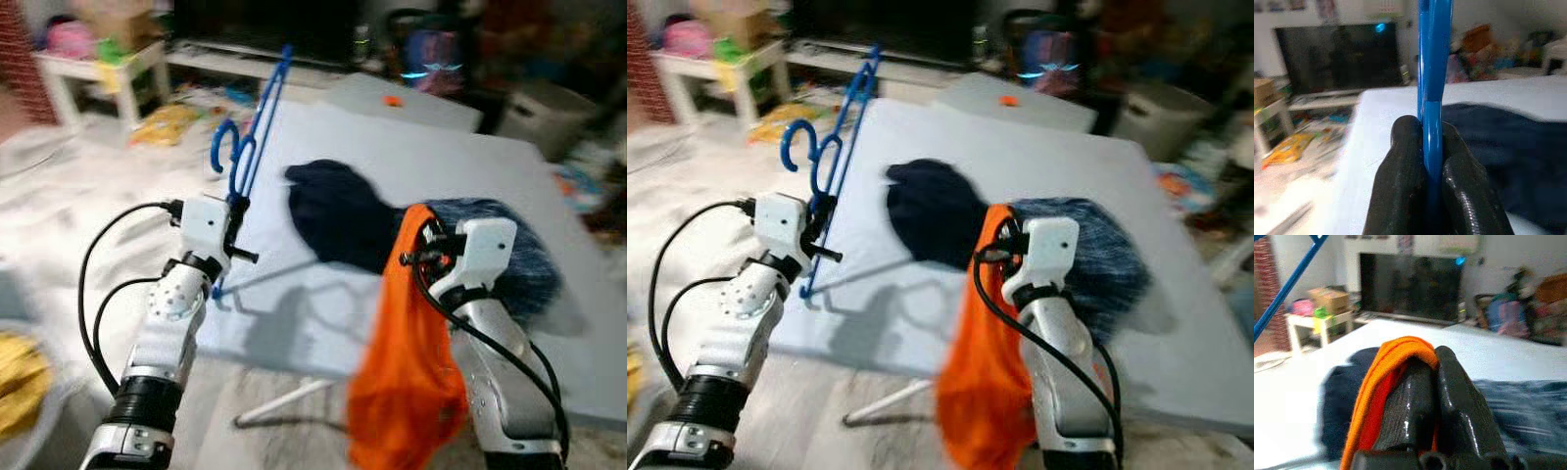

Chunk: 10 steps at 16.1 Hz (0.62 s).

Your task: Hang hanger

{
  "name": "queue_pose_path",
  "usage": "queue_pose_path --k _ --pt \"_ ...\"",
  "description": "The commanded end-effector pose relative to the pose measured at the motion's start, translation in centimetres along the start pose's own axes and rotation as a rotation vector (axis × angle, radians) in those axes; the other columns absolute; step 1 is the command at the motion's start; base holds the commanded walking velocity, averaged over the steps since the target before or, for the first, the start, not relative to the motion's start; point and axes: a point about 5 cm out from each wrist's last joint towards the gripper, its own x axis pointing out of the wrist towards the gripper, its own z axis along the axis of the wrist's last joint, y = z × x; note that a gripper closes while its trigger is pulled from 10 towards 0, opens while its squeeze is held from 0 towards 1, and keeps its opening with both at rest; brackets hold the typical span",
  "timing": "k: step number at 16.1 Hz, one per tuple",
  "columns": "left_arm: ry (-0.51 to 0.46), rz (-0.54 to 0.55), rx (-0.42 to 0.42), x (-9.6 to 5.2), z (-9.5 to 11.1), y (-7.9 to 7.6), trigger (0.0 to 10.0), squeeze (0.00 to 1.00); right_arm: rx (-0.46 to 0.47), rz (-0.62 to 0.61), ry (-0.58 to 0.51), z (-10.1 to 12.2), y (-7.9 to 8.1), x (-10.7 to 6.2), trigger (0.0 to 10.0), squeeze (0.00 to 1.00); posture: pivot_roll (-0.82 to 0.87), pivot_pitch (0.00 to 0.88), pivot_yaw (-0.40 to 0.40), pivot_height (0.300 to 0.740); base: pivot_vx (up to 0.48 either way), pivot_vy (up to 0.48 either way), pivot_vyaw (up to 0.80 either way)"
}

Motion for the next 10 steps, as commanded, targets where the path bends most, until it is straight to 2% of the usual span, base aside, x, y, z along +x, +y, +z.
queue_pose_path --k 1,2,8,10 --pt "0.008 -0.038 -0.017 0.17 -0.15 -1.46 10.0 0.0 -0.013 -0.044 -0.039 0.88 -1.09 -0.03 10.0 0.0 0.17 0.0 -0.111 0.74 0.3 0.0 0.0" --pt "0.002 -0.032 -0.016 0.21 0.04 -1.43 10.0 0.0 -0.016 -0.048 -0.053 1.2 -1.15 0.04 10.0 0.0 0.17 0.0 -0.111 0.74 0.3 0.0 0.0" --pt "-0.008 -0.003 0.0 0.02 0.11 -1.66 10.0 0.0 -0.018 -0.042 -0.047 1.11 -1.16 -0.02 10.0 0.0 0.17 0.0 -0.119 0.74 0.0 0.0 0.0" --pt "-0.006 -0.002 -0.001 -0.03 0.09 -1.82 10.0 0.0 -0.028 -0.016 -0.053 1.79 -1.44 0.63 10.0 0.0 0.17 0.0 -0.128 0.74 0.0 0.0 0.0"
